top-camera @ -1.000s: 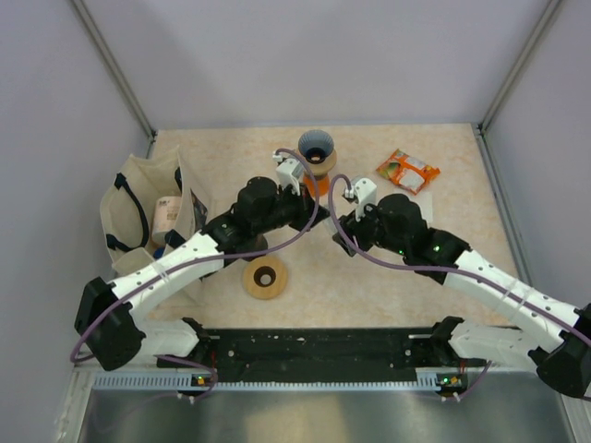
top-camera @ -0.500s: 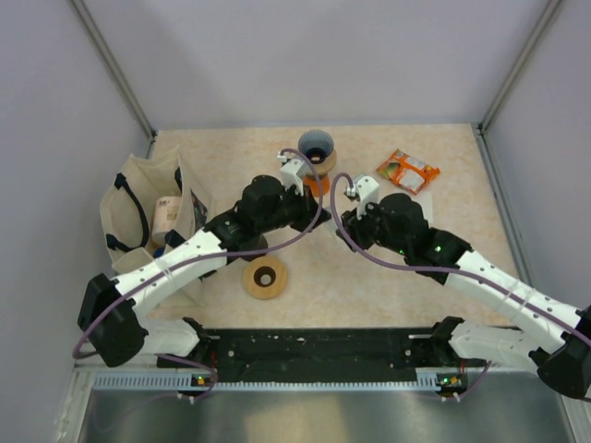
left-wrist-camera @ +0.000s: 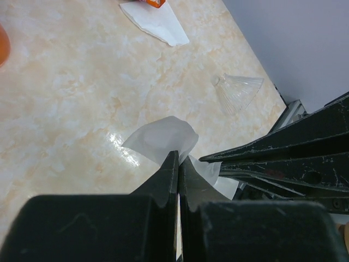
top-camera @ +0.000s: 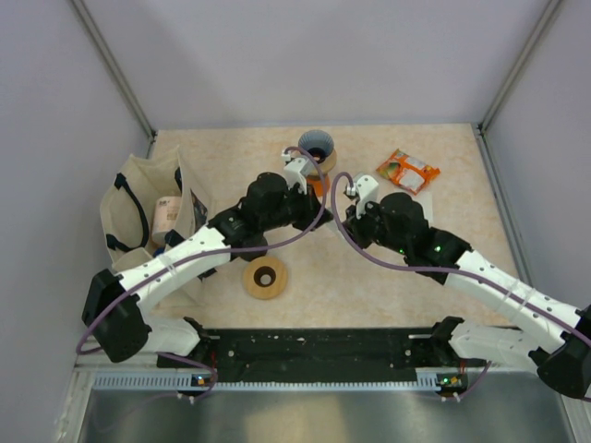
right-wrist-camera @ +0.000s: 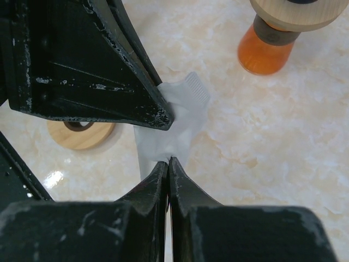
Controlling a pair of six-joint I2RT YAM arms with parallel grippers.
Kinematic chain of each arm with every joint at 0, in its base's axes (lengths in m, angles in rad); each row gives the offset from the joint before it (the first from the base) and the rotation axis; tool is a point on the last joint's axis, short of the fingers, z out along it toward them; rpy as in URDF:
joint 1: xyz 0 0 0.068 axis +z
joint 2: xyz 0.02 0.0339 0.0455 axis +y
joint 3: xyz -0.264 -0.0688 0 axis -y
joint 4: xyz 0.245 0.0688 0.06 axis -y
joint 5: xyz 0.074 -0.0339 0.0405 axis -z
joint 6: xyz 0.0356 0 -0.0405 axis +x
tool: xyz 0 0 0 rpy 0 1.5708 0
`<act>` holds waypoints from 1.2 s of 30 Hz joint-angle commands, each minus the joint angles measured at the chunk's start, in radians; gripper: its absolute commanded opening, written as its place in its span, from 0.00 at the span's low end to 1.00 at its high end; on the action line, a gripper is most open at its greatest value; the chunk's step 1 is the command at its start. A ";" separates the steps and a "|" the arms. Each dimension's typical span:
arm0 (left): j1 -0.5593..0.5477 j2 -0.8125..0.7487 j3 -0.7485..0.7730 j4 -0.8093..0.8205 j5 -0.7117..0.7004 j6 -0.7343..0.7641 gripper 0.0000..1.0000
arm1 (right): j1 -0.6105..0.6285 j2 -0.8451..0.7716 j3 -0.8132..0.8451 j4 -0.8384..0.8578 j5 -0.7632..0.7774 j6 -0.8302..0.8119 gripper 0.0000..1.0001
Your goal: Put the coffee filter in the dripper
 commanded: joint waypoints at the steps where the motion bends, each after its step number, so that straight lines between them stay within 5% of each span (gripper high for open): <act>1: -0.008 -0.013 0.043 0.006 -0.008 -0.004 0.15 | 0.008 -0.004 0.012 0.038 -0.015 0.023 0.00; 4: -0.008 -0.036 0.037 -0.003 -0.045 -0.004 0.84 | 0.010 -0.005 0.009 0.039 0.069 0.065 0.00; 7: -0.008 -0.085 0.005 0.009 -0.089 0.004 0.99 | 0.010 -0.011 0.003 0.039 0.166 0.170 0.00; 15: -0.010 -0.158 -0.092 0.142 -0.025 0.012 0.97 | 0.010 -0.053 -0.071 0.196 0.126 0.371 0.00; 36: -0.010 -0.028 -0.032 0.127 0.061 0.021 0.53 | 0.008 -0.040 -0.039 0.193 0.147 0.469 0.00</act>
